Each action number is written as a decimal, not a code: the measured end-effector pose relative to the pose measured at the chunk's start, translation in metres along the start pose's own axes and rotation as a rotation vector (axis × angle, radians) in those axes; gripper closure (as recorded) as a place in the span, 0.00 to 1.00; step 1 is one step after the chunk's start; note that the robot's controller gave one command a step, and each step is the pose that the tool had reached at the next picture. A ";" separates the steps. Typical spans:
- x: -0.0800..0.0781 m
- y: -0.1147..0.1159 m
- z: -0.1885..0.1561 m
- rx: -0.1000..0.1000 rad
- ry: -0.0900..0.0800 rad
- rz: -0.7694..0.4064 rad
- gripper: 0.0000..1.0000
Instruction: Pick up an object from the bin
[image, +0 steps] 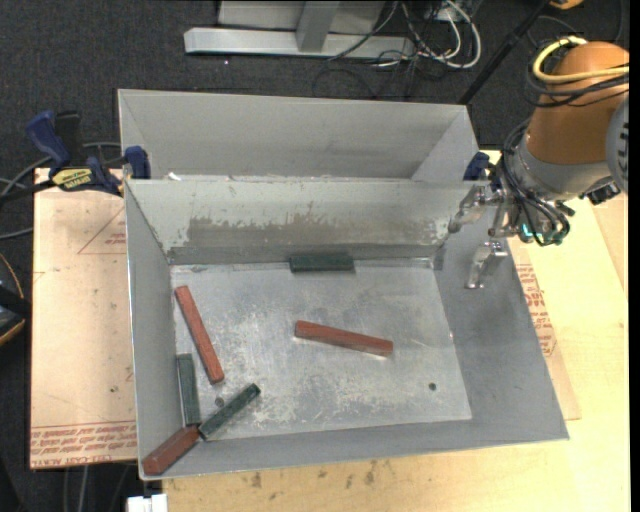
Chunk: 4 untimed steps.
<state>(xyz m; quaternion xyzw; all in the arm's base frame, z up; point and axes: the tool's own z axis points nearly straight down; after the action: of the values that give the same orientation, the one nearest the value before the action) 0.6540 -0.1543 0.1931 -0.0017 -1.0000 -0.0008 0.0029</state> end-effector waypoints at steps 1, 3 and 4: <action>-0.002 0.000 -0.006 0.002 -0.008 -0.002 0.00; 0.073 0.054 0.116 0.006 -0.022 -0.201 1.00; 0.074 0.054 0.119 0.005 -0.017 -0.202 0.00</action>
Offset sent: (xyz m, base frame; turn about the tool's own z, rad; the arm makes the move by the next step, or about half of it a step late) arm -0.0730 0.0633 -0.0968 -0.0567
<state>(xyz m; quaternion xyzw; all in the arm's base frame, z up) 0.5791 -0.0998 0.0750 0.0989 -0.9951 0.0014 -0.0058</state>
